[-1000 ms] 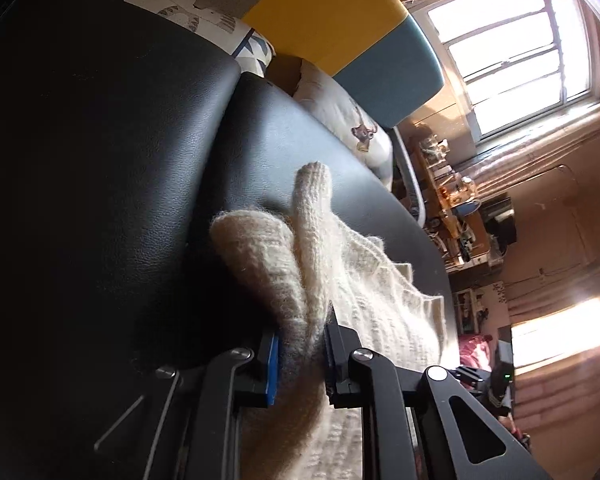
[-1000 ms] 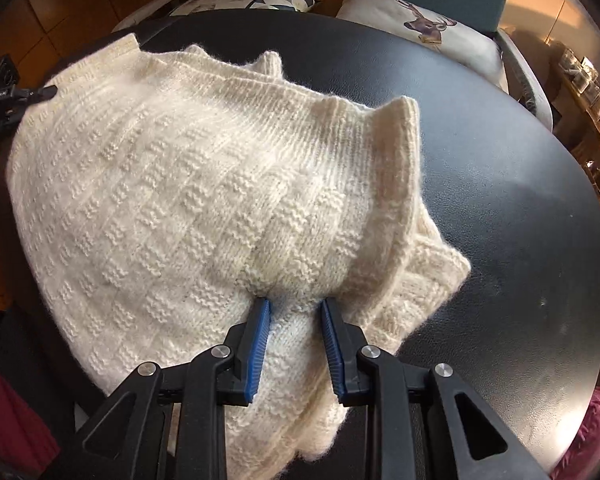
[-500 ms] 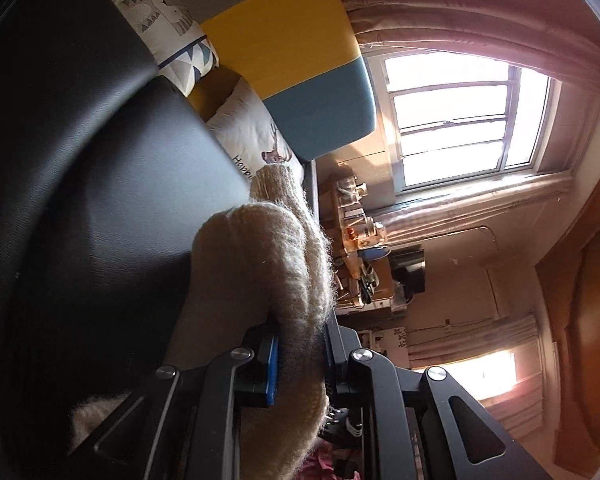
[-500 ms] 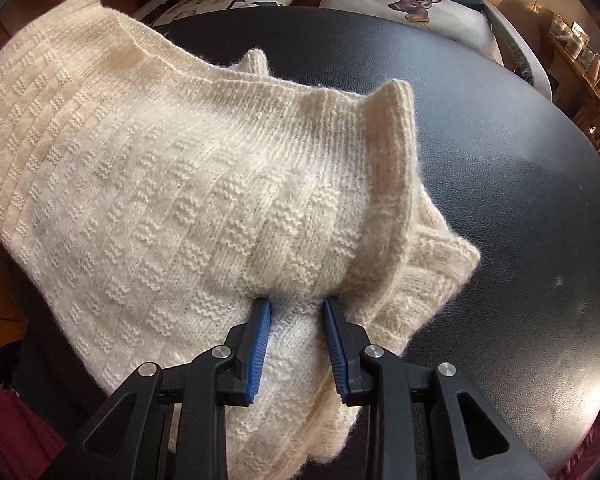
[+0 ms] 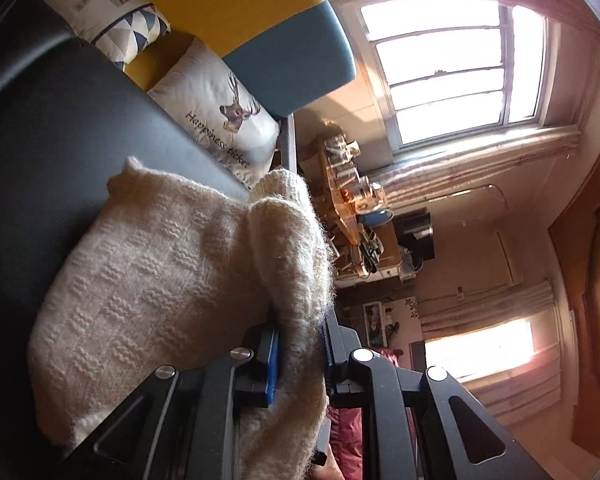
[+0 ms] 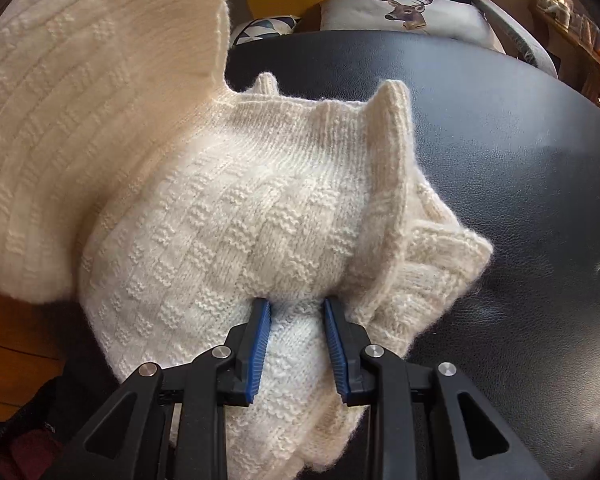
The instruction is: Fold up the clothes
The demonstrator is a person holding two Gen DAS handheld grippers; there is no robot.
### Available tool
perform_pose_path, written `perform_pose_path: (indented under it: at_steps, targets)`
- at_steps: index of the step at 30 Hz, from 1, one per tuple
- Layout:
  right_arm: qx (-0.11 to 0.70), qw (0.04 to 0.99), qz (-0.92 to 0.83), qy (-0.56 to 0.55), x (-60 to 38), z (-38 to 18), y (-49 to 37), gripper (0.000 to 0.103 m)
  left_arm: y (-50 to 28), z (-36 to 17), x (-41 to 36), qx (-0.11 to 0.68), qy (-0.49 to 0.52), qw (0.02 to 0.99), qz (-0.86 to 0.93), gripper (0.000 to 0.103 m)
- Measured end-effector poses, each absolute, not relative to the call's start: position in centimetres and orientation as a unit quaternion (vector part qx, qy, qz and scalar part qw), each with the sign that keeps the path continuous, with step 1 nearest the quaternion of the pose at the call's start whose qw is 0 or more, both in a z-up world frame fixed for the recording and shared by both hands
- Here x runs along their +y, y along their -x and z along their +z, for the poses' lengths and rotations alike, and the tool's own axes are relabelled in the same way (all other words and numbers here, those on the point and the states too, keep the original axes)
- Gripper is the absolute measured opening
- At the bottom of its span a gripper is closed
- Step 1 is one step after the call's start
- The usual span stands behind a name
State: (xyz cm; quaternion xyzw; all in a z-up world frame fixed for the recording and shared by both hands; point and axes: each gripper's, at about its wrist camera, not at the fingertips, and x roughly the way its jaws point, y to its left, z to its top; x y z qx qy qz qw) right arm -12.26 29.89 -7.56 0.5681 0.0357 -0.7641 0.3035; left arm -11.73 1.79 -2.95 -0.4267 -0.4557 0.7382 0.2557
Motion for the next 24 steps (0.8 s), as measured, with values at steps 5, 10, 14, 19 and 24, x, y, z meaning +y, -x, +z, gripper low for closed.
perform_pose_path:
  at_steps: [5,10,14,19,24]
  targets:
    - [-0.015,0.324,-0.764,-0.558,31.4,-7.9,12.6,0.029,12.0,-6.4,7.3,-0.435,0.477,0.246,0.723,0.017]
    - [-0.028,0.33,-0.766,-0.551,31.7,-8.0,12.8,0.029,13.0,-9.6,11.2,-0.419,0.507,0.225,0.719,0.018]
    - [-0.041,0.335,-0.77,-0.541,32.1,-8.2,12.7,0.029,13.3,-11.6,13.6,-0.428,0.542,0.243,0.68,0.02]
    - [-0.09,0.351,-0.772,-0.522,33.7,-8.6,12.7,0.028,12.2,-7.0,13.2,-0.419,0.521,0.306,0.678,0.02]
    - [-0.144,0.361,-0.777,-0.495,37.0,-8.1,11.3,0.027,9.8,-1.2,6.6,-0.353,0.439,0.287,0.775,0.039]
